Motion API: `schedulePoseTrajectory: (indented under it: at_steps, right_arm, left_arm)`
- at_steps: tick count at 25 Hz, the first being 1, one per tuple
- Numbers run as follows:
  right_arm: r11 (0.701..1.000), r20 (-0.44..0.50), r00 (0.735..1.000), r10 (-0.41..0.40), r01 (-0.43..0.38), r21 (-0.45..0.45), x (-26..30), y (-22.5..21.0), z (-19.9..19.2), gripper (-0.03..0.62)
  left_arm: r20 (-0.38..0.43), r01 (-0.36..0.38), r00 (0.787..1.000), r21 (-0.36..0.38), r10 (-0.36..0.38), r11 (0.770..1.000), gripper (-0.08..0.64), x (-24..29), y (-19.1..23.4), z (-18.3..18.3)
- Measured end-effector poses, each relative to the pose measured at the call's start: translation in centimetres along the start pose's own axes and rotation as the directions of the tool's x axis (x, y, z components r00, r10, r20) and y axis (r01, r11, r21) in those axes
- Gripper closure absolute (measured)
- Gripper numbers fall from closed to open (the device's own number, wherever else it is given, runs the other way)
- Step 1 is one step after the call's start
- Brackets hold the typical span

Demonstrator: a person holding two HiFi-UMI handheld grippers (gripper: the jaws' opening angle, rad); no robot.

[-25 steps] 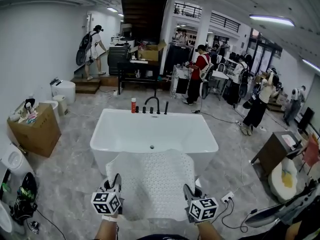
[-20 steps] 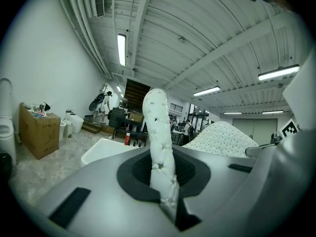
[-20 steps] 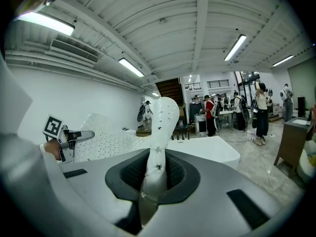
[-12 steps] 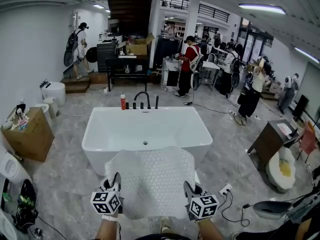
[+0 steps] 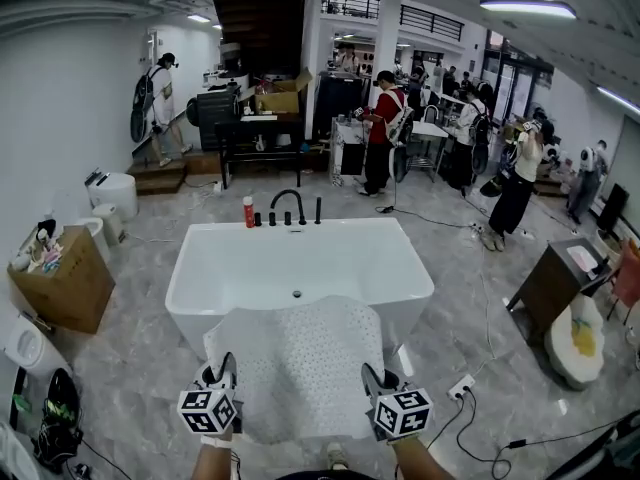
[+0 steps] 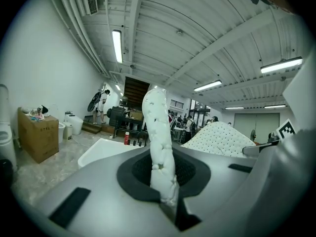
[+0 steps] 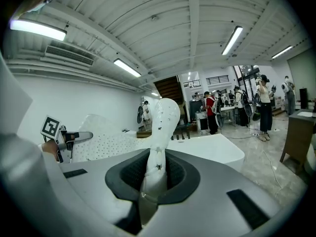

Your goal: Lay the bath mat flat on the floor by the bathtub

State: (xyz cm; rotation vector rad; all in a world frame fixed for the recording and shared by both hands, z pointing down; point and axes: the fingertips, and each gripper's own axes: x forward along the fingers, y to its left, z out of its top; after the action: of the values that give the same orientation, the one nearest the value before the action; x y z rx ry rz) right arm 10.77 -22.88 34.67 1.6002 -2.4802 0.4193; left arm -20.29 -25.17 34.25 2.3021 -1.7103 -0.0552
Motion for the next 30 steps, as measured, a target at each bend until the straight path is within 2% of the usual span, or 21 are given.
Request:
schedulePoseTrajectory:
  at_steps: [10, 23, 30]
  right_arm:
    - [1.000, 0.012, 1.000, -0.002, 0.002, -0.004, 3.2, -7.1, 2.8, 0.543]
    - [1.000, -0.040, 0.999, 0.000, 0.001, 0.010, 7.3, -14.7, 1.2, 0.543]
    - [0.999, -0.049, 0.999, 0.010, -0.008, 0.037, 8.9, -17.8, 0.6, 0.543]
  left_arm:
    - [0.004, -0.004, 1.000, 0.008, 0.004, 1.000, 0.525, 7.0, -2.7, 1.0]
    - [-0.053, -0.017, 0.998, 0.055, 0.020, 0.998, 0.525, 15.2, -5.1, -1.5]
    - [-0.076, -0.045, 0.996, 0.068, 0.050, 0.997, 0.525, 17.3, -5.7, -2.6]
